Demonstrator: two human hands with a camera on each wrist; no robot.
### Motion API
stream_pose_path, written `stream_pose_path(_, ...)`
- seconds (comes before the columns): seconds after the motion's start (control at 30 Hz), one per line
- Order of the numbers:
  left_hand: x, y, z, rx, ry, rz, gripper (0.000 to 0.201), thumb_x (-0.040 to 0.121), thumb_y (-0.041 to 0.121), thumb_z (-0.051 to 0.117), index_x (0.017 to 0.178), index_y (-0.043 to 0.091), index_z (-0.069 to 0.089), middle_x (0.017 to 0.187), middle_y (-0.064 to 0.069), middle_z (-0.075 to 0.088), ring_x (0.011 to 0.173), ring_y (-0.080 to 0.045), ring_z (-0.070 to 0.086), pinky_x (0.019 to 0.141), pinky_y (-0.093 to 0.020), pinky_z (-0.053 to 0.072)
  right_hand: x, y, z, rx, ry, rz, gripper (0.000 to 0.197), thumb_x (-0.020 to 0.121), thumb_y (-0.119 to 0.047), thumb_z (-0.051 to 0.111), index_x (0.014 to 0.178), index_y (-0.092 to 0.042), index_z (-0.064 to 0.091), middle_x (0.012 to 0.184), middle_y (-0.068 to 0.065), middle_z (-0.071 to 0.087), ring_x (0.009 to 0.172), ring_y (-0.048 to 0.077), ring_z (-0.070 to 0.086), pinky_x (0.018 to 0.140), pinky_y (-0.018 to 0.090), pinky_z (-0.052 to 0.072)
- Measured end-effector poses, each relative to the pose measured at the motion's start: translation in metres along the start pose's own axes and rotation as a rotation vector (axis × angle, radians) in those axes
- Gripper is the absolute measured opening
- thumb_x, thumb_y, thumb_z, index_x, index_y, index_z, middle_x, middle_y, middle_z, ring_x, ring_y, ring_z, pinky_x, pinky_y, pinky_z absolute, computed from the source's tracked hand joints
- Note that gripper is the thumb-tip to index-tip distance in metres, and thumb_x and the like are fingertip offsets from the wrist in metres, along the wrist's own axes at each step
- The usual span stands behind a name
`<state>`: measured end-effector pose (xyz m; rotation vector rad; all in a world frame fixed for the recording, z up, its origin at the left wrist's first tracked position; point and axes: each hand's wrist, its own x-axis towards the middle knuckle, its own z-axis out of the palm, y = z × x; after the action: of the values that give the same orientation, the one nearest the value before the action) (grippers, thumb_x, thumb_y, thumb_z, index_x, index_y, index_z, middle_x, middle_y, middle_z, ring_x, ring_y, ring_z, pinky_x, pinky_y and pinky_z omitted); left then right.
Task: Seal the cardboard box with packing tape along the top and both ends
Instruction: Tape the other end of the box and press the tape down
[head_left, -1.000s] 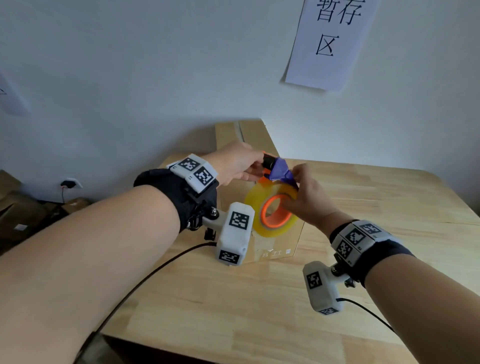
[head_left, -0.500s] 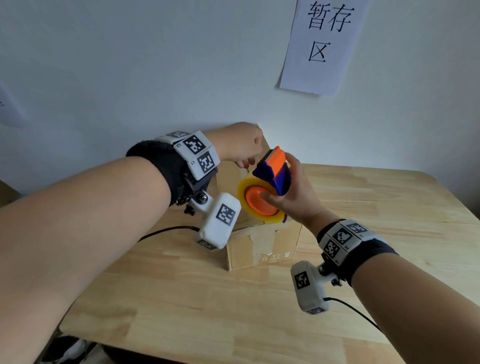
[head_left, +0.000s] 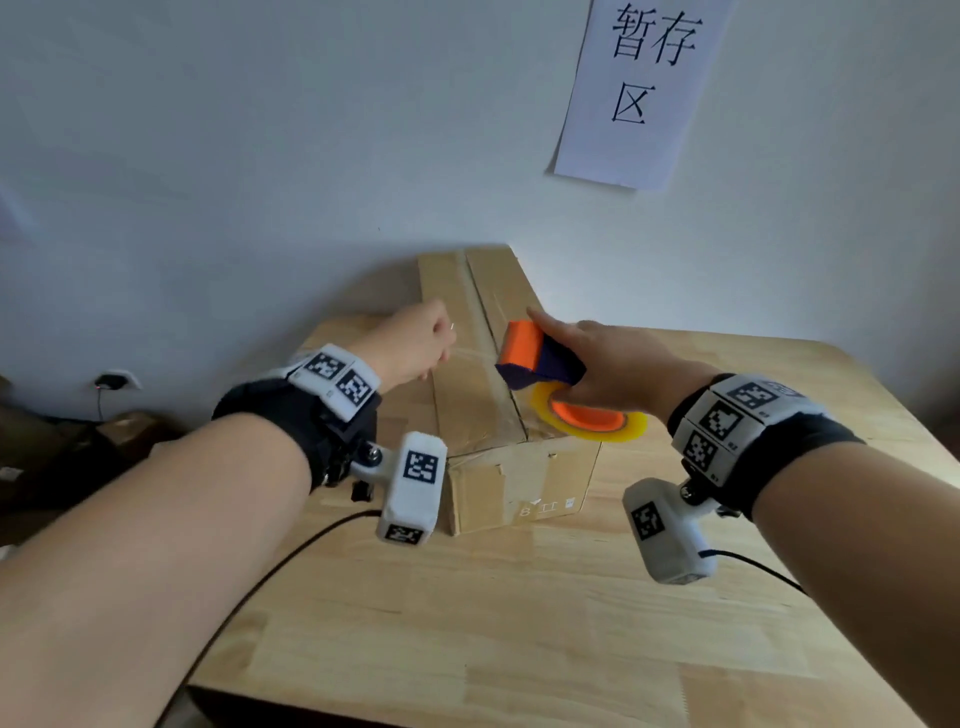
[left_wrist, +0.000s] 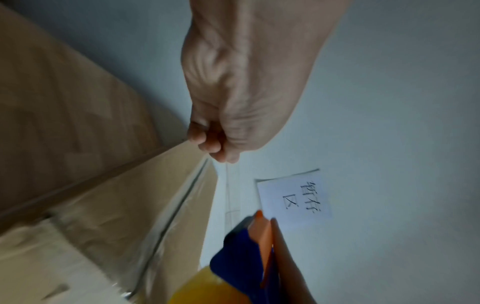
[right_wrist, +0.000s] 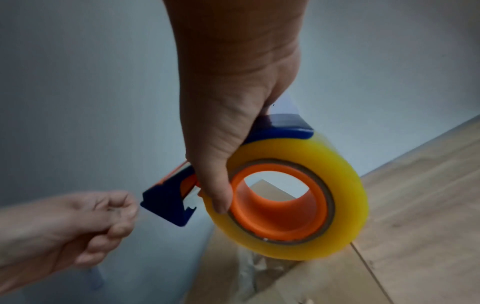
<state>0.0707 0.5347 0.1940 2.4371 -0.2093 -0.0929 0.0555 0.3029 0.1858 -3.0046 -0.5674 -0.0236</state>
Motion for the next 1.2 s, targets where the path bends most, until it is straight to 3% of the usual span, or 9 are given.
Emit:
stream_pose_path(0.17, -0.029, -0.038, 0.038, -0.246, -0.073, -0.231, 0.009, 0.098, 0.009, 0.042, 0.091, 0.006, 0.047, 0.073, -0.004, 0.056, 0.058, -0.014, 0.048, 0.048, -0.02, 0.043, -0.007, -0.011, 0.007, -0.285, -0.181, -0.103, 0.094, 0.079, -0.065, 0.056, 0.148, -0.044, -0.003, 0.117, -0.001, 0.049, 0.096, 0.022, 0.056, 0.066, 0.03, 0.041)
stream_pose_path(0.27, -0.04, -0.05, 0.05, -0.489, -0.084, -0.401, 0.008, 0.096, 0.006, 0.048, 0.09, 0.002, 0.051, 0.071, -0.009, 0.057, 0.055, -0.015, 0.05, 0.04, -0.015, 0.045, -0.001, -0.03, 0.006, -0.44, -0.193, -0.21, 0.088, 0.08, -0.063, 0.057, 0.148, -0.043, 0.005, 0.118, 0.001, 0.047, 0.097, 0.024, 0.058, 0.068, 0.032, 0.046)
stream_pose_path(0.33, -0.045, -0.057, 0.052, -0.572, -0.04, -0.452, 0.012, 0.094, 0.013, 0.056, 0.086, 0.004, 0.053, 0.069, -0.008, 0.057, 0.055, -0.014, 0.05, 0.042, -0.016, 0.045, 0.002, -0.04, 0.005, -0.458, -0.185, -0.239, 0.08, 0.082, -0.059, 0.058, 0.147, -0.043, 0.014, 0.114, 0.0, 0.049, 0.097, 0.024, 0.058, 0.071, 0.034, 0.049)
stream_pose_path(0.5, -0.044, -0.064, 0.041, -0.507, 0.049, -0.43, 0.02, 0.092, 0.024, 0.06, 0.088, 0.005, 0.055, 0.069, -0.004, 0.057, 0.054, -0.013, 0.047, 0.052, -0.022, 0.042, 0.004, -0.051, 0.004, -0.401, -0.171, -0.211, 0.077, 0.081, -0.059, 0.058, 0.146, -0.047, 0.019, 0.106, 0.0, 0.05, 0.092, 0.023, 0.056, 0.071, 0.035, 0.051)
stream_pose_path(0.63, -0.032, -0.054, 0.027, -0.261, 0.087, -0.33, 0.027, 0.091, 0.027, 0.058, 0.073, 0.006, 0.059, 0.07, -0.009, 0.062, 0.052, -0.019, 0.046, 0.058, -0.03, 0.042, 0.01, -0.057, 0.0, -0.407, -0.246, -0.163, 0.085, 0.077, -0.059, 0.063, 0.145, -0.05, 0.013, 0.107, 0.0, 0.045, 0.096, 0.023, 0.056, 0.069, 0.034, 0.05)
stream_pose_path(0.73, -0.027, -0.054, 0.019, -0.131, 0.069, -0.31, 0.032, 0.09, 0.031, 0.058, 0.074, 0.005, 0.062, 0.074, -0.013, 0.063, 0.053, -0.021, 0.048, 0.063, -0.031, 0.043, 0.009, -0.053, -0.004, -0.386, -0.27, -0.123, 0.081, 0.083, -0.052, 0.059, 0.145, -0.052, 0.007, 0.104, -0.001, 0.041, 0.089, 0.023, 0.055, 0.065, 0.033, 0.049)
stream_pose_path(0.9, -0.039, -0.066, 0.036, -0.24, -0.015, -0.366, 0.027, 0.092, 0.03, 0.057, 0.091, 0.004, 0.058, 0.073, -0.005, 0.06, 0.051, -0.014, 0.043, 0.053, -0.026, 0.04, 0.003, -0.056, -0.002, -0.5, -0.303, -0.141, 0.081, 0.086, -0.05, 0.059, 0.146, -0.051, 0.005, 0.114, 0.001, 0.049, 0.095, 0.024, 0.057, 0.064, 0.032, 0.041)
stream_pose_path(0.97, -0.048, -0.073, 0.045, -0.328, -0.041, -0.408, 0.024, 0.093, 0.027, 0.057, 0.094, 0.004, 0.053, 0.071, -0.003, 0.056, 0.05, -0.012, 0.04, 0.049, -0.022, 0.037, 0.004, -0.06, 0.002, -0.52, -0.33, -0.16, 0.085, 0.083, -0.05, 0.062, 0.146, -0.052, 0.006, 0.113, 0.002, 0.049, 0.094, 0.025, 0.058, 0.067, 0.032, 0.045)
stream_pose_path(1.2, -0.06, -0.091, 0.059, -0.372, 0.042, -0.449, 0.024, 0.093, 0.028, 0.055, 0.082, 0.008, 0.047, 0.067, -0.004, 0.057, 0.052, -0.017, 0.042, 0.058, -0.031, 0.04, 0.002, -0.06, -0.002, -0.662, -0.354, -0.227, 0.078, 0.084, -0.048, 0.059, 0.146, -0.05, 0.012, 0.115, 0.002, 0.053, 0.097, 0.025, 0.059, 0.082, 0.035, 0.045)
